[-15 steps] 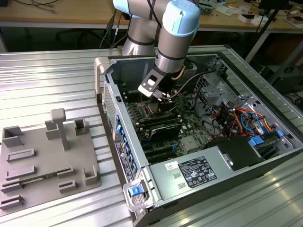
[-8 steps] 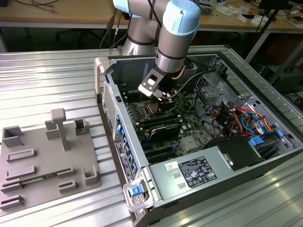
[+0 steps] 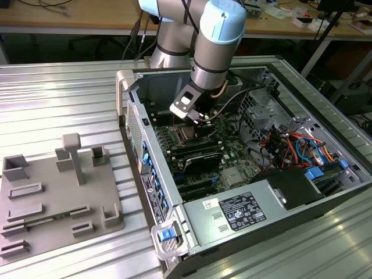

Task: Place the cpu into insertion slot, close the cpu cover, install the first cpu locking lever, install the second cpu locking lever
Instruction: 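Place the cpu into insertion slot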

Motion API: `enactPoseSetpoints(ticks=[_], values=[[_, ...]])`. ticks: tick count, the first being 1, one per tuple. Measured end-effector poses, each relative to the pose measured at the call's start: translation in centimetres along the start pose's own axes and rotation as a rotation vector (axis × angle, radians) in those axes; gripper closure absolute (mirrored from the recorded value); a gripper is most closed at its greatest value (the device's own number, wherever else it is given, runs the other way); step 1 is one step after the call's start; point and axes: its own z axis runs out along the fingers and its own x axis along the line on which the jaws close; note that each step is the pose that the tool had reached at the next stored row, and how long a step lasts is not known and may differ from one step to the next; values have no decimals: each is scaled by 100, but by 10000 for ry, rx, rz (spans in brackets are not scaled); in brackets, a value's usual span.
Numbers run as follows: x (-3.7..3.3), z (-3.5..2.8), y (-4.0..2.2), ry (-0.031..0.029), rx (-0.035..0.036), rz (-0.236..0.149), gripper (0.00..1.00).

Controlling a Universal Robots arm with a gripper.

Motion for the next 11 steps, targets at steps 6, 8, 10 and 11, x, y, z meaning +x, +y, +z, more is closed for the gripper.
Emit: enactPoseSetpoints(ticks=[6, 8, 10, 11], values=[[0, 1, 15, -3, 1, 32, 46], [0, 6, 15, -3, 0, 32, 46], [0, 15, 15, 1, 0, 30, 46], [0, 15, 15, 0, 2, 28, 46]])
